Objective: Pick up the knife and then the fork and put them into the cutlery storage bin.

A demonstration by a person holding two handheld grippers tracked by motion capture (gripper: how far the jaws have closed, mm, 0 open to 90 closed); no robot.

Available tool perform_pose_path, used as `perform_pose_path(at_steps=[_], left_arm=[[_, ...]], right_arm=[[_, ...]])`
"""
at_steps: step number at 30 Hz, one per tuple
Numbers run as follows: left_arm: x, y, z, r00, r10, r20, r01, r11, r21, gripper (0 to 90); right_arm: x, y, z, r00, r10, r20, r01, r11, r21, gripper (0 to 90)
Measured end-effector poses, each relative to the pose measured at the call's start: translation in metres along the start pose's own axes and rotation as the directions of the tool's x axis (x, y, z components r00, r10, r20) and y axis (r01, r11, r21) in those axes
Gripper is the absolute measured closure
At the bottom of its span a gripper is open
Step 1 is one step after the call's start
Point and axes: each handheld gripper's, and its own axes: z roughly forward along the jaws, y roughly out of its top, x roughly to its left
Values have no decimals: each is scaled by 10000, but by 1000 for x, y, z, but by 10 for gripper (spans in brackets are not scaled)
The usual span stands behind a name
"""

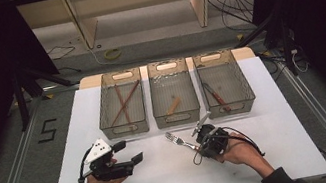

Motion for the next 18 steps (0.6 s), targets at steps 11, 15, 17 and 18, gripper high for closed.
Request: perform_pose_path(at_steps=[11,15,17,18], left_arm=[[1,0,0,10000,-54,8,54,10000,-35,176],[1,0,0,10000,-59,15,59,10000,-13,176],[1,0,0,10000,-63,16,63,10000,-16,176],[1,0,0,10000,-67,15,67,10000,-12,176]], right_arm=[[-5,-2,-7,9999,76,-128,-83,9987,-495,776],[-8,-3,-10,9996,122,-251,-141,9972,-736,776],[-8,-3,-12,9994,179,-288,-203,9962,-847,776],[-9,-3,-13,9994,140,-318,-167,9962,-852,776]])
